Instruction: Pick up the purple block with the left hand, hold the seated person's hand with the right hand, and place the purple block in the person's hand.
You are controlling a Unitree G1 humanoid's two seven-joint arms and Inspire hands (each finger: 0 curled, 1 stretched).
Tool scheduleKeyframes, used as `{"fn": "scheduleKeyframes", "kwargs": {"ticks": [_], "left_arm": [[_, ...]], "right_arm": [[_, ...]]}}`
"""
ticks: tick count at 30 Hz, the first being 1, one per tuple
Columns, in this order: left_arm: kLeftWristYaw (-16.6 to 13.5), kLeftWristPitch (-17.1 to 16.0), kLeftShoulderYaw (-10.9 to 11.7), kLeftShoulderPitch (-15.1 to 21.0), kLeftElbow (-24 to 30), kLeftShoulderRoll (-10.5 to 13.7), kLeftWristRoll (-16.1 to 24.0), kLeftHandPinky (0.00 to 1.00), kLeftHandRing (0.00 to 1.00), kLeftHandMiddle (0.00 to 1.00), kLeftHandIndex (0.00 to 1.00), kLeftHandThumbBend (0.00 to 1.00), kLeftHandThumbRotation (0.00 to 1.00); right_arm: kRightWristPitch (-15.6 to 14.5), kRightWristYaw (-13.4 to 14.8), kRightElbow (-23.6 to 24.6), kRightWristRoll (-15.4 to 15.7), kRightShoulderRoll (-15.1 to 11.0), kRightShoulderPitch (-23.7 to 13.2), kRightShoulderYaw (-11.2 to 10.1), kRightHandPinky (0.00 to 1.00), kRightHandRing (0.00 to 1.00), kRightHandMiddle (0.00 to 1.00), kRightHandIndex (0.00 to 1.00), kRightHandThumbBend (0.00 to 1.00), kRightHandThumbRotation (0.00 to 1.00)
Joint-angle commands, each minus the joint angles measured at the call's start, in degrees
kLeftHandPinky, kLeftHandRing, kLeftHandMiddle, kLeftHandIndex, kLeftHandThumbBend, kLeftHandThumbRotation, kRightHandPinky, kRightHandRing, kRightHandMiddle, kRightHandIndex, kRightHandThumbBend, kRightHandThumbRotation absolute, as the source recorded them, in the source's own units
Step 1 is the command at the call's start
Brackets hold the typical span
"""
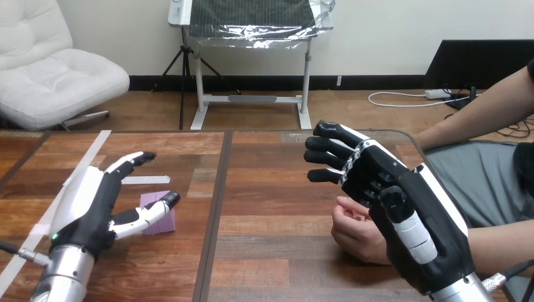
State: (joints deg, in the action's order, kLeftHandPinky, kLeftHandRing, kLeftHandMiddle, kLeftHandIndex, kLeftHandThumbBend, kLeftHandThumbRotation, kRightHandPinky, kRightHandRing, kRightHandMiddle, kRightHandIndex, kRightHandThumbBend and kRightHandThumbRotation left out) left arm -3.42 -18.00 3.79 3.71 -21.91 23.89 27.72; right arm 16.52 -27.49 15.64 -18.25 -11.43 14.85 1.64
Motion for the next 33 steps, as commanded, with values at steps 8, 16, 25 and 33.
{"fn": "scheduleKeyframes", "kwargs": {"ticks": [8, 16, 25, 33], "left_arm": [[-1.76, 0.23, -2.31, 6.83, -4.2, 2.45, 0.85, 0.99, 0.88, 0.88, 0.83, 0.59, 0.48], [-1.99, 0.78, -3.7, 8.47, -6.71, 3.07, 1.8, 0.99, 0.89, 0.88, 0.84, 0.59, 0.49], [-2.49, 0.37, -5.03, 10.15, -9.33, 3.65, 2.5, 0.99, 0.89, 0.89, 0.84, 0.61, 0.49], [-2.71, 0.59, -6.57, 11.84, -11.79, 4.31, 3.17, 0.96, 0.89, 0.89, 0.84, 0.63, 0.5]], "right_arm": [[1.45, -0.23, 2.17, -0.61, -0.05, -3.15, -0.68, 0.75, 0.82, 0.83, 0.85, 0.97, 0.81], [1.38, -0.32, 2.21, -0.59, -0.26, -3.29, -0.81, 0.75, 0.82, 0.82, 0.85, 0.97, 0.81], [1.29, -0.57, 2.35, -0.94, -0.36, -3.32, -0.85, 0.75, 0.82, 0.82, 0.85, 0.96, 0.8], [1.67, -0.81, 2.26, -0.93, -0.23, -3.49, -0.92, 0.75, 0.81, 0.82, 0.85, 0.96, 0.8]]}}
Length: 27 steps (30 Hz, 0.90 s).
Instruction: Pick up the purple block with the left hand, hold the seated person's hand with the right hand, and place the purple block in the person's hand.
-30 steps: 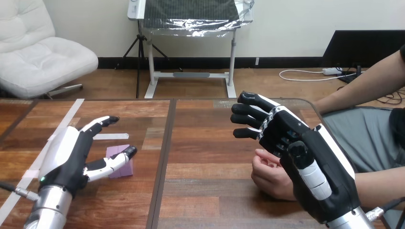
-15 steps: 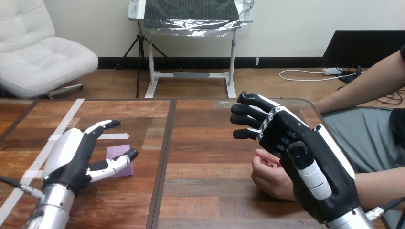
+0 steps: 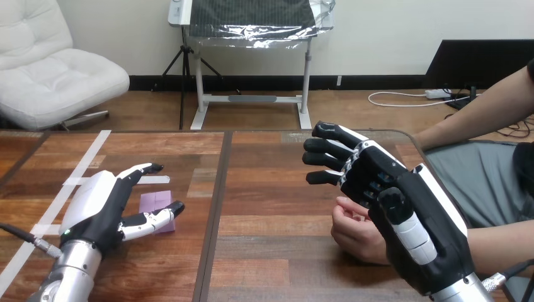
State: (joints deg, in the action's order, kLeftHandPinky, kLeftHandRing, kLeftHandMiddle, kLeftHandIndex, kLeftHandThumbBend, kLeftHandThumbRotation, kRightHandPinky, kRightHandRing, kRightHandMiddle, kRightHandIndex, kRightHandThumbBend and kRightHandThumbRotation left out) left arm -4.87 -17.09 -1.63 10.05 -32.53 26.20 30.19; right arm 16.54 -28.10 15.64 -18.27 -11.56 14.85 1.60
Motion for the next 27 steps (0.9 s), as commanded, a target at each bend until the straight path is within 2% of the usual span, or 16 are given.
{"fn": "scheduleKeyframes", "kwargs": {"ticks": [1, 17, 27], "left_arm": [[-1.13, -0.15, -1.29, 5.68, -1.36, 2.04, 0.72, 0.96, 0.9, 0.89, 0.84, 0.64, 0.5], [-1.32, -0.7, -3.51, 9.02, -6.29, 2.49, 0.85, 0.96, 0.91, 0.89, 0.84, 0.68, 0.45], [-0.74, 0.62, -5.13, 11.42, -8.93, 2.51, 1.44, 0.95, 0.91, 0.89, 0.85, 0.71, 0.44]], "right_arm": [[1.55, -0.2, 2.34, -0.95, -0.1, -3.48, -0.88, 0.75, 0.81, 0.82, 0.85, 0.96, 0.8], [0.93, -0.17, 2.76, -0.81, -0.29, -3.55, -1.01, 0.75, 0.81, 0.82, 0.84, 0.98, 0.8], [1.5, -0.48, 2.23, -0.93, -0.29, -3.78, -1.17, 0.75, 0.81, 0.82, 0.84, 0.97, 0.79]]}}
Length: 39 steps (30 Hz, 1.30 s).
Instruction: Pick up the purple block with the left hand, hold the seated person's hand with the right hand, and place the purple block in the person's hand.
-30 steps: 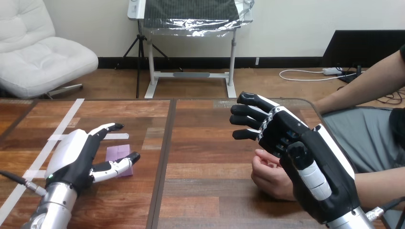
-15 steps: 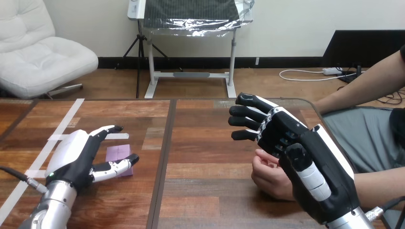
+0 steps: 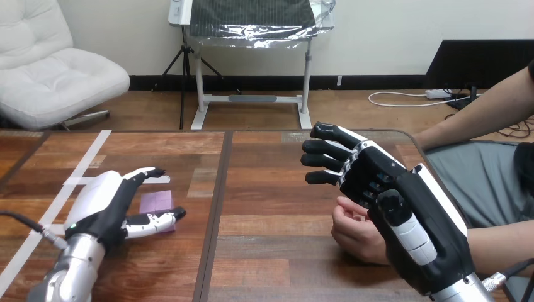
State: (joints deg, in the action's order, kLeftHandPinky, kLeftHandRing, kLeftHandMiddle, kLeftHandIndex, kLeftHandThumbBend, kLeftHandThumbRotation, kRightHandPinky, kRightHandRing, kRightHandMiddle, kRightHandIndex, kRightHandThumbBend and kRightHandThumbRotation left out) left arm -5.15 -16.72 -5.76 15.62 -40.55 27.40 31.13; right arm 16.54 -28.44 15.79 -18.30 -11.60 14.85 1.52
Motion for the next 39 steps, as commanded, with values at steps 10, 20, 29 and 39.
{"fn": "scheduleKeyframes", "kwargs": {"ticks": [10, 20, 29, 39], "left_arm": [[0.25, 1.16, -2.78, 8.24, -3.61, 1.42, 0.62, 0.97, 0.92, 0.9, 0.86, 0.69, 0.42], [0.66, 0.77, -4.2, 10.48, -6.68, 1.35, 0.51, 0.94, 0.9, 0.89, 0.87, 0.69, 0.37], [1.56, 1.14, -5.51, 12.47, -9.32, 1.19, 0.45, 0.9, 0.88, 0.88, 0.87, 0.68, 0.36], [2.95, 2.46, -6.42, 14.46, -11.75, 0.74, 0.16, 0.89, 0.87, 0.87, 0.87, 0.71, 0.36]], "right_arm": [[1.28, -0.38, 2.13, -1.44, -0.23, -3.81, -1.15, 0.75, 0.81, 0.82, 0.84, 0.96, 0.78], [1.07, -0.31, 2.47, -1.58, -0.28, -3.69, -1.15, 0.75, 0.8, 0.81, 0.84, 0.97, 0.78], [0.93, -0.11, 2.8, -1.51, -0.33, -3.56, -1.12, 0.75, 0.81, 0.81, 0.84, 0.96, 0.79], [0.98, -0.22, 3.07, -1.72, -0.32, -3.45, -1.05, 0.75, 0.81, 0.81, 0.84, 0.95, 0.79]]}}
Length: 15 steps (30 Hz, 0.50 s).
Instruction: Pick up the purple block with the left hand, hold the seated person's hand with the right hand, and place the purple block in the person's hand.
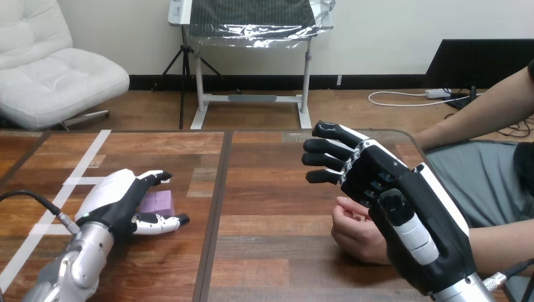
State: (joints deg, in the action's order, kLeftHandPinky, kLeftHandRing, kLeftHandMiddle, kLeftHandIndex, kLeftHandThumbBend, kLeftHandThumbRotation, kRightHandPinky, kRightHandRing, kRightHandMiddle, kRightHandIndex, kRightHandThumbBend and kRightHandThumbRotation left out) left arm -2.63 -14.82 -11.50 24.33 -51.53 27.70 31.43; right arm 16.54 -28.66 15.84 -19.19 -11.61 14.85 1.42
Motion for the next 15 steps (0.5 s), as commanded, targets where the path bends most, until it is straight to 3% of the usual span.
{"fn": "scheduleKeyframes", "kwargs": {"ticks": [1, 15], "left_arm": [[0.53, 0.69, -0.8, 5.89, -0.9, 0.44, -0.11, 0.89, 0.87, 0.87, 0.87, 0.71, 0.35], [1.54, 3.4, -1.25, 7.01, -1.65, -0.27, -0.56, 0.85, 0.85, 0.86, 0.84, 0.75, 0.3]], "right_arm": [[0.95, -0.01, 3.04, -0.87, -0.29, -3.45, -0.94, 0.75, 0.81, 0.81, 0.84, 0.95, 0.79], [0.81, 0.18, 3.54, -0.93, -0.3, -3.21, -0.96, 0.74, 0.8, 0.81, 0.84, 0.96, 0.78]]}}
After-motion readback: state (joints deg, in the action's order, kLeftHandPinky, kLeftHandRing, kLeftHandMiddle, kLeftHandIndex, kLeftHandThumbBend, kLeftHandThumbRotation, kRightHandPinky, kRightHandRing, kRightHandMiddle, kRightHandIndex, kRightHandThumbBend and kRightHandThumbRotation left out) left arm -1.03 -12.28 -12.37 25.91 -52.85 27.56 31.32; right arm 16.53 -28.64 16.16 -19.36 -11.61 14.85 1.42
